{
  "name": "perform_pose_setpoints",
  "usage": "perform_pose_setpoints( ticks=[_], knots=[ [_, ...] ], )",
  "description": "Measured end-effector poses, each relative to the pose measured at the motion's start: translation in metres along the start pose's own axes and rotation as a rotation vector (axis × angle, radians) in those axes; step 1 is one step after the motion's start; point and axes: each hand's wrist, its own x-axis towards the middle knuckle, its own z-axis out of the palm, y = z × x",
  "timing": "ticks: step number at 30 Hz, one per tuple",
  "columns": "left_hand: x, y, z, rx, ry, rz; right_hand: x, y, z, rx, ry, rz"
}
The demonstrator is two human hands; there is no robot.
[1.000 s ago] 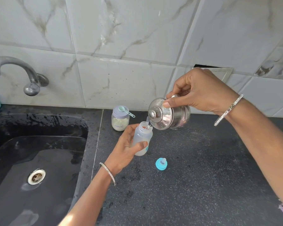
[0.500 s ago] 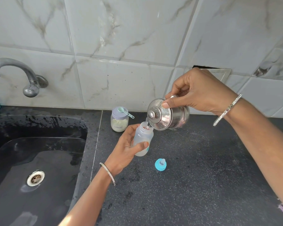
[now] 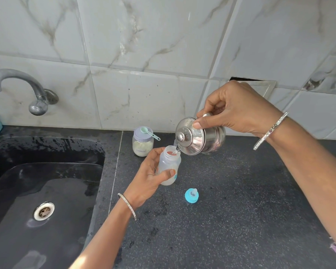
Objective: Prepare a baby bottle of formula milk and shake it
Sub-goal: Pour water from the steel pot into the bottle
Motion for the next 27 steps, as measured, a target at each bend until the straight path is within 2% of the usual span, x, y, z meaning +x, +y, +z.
perform_pose_setpoints(
  ticks=[27],
  knots=[
    [-0.0012, 0.0025, -0.0010, 0.042, -0.003, -0.003, 0.0028, -0.0040, 0.0011, -0.001, 0.030, -0.013]
  ],
)
